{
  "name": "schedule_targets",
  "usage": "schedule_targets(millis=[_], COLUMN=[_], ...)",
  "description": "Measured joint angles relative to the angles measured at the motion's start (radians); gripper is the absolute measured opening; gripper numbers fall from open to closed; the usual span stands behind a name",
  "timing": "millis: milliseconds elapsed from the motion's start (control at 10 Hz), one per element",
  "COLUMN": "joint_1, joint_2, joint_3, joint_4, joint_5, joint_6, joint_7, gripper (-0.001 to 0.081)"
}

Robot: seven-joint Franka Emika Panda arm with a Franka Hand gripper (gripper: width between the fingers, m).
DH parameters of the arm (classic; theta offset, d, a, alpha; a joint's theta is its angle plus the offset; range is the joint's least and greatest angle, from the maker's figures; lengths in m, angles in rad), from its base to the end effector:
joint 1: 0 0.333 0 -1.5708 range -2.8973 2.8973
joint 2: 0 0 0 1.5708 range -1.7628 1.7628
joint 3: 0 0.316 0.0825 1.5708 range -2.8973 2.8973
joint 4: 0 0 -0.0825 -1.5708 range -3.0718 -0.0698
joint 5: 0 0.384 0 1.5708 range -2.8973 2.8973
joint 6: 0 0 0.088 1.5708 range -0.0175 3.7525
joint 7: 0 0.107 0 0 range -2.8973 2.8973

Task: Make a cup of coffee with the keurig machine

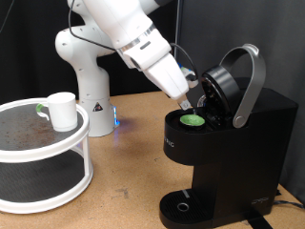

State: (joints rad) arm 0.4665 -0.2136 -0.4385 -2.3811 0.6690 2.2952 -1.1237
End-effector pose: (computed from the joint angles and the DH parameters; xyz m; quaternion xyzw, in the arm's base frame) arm 0.4823 0.0242 0.4122 -0.8913 -0.3379 -0.1906 0.2347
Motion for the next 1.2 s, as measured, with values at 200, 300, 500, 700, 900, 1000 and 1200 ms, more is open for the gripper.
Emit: schedule_targets(millis=[200,300,500,700,900,1000,1200], joint_1=[0.000,0.000,-0.005,-0.018,-0.030,-0.035,-0.052], joint_2=[0.007,0.007,-0.007,-0.056,-0.107,-0.129,-0.162], joint_3=[-0.024,-0.022,-0.030,-0.049,-0.073,-0.083,-0.093], joint_4=[0.022,0.020,0.018,0.022,0.042,0.057,0.085], joint_5=[0.029,0.023,0.031,0.040,0.046,0.046,0.040], joint_6=[-0.010,-0.009,-0.009,-0.022,-0.071,-0.099,-0.156], joint_7=[-0.005,-0.005,-0.005,-0.003,0.011,0.018,0.041], gripper=[0.0807,0.0807,0.0807,0.0807,0.0807,0.0807,0.0807])
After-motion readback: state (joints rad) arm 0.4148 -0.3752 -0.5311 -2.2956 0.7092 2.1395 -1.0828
